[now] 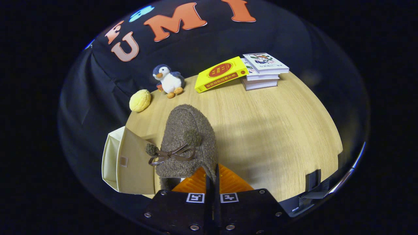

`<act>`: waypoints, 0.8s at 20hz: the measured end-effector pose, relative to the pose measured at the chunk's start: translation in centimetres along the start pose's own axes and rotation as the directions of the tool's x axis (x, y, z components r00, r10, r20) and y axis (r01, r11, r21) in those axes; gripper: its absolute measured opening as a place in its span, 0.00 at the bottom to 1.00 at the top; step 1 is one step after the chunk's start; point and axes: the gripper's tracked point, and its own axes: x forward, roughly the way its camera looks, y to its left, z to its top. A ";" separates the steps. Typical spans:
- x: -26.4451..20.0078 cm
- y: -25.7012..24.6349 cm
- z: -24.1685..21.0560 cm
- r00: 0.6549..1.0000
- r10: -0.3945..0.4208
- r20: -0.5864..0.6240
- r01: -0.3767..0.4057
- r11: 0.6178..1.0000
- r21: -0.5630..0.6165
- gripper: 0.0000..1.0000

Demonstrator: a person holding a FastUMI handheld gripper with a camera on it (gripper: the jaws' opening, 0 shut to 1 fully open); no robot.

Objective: Open the storage box then place both shoes into the box .Put the left shoe in first, then the right shoe, with the right side of both shoes facing outward in a uniform manner.

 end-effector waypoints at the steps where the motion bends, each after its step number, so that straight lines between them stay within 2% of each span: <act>1: -0.2 1.2 0.1 1.000 0.004 -0.003 -0.004 1.000 -0.004 0.03; 9: -1.1 13.5 -0.9 0.995 0.094 -0.029 -0.095 0.994 -0.061 0.03; 16: -1.2 23.7 -3.0 0.983 0.174 -0.054 -0.177 0.983 -0.053 0.03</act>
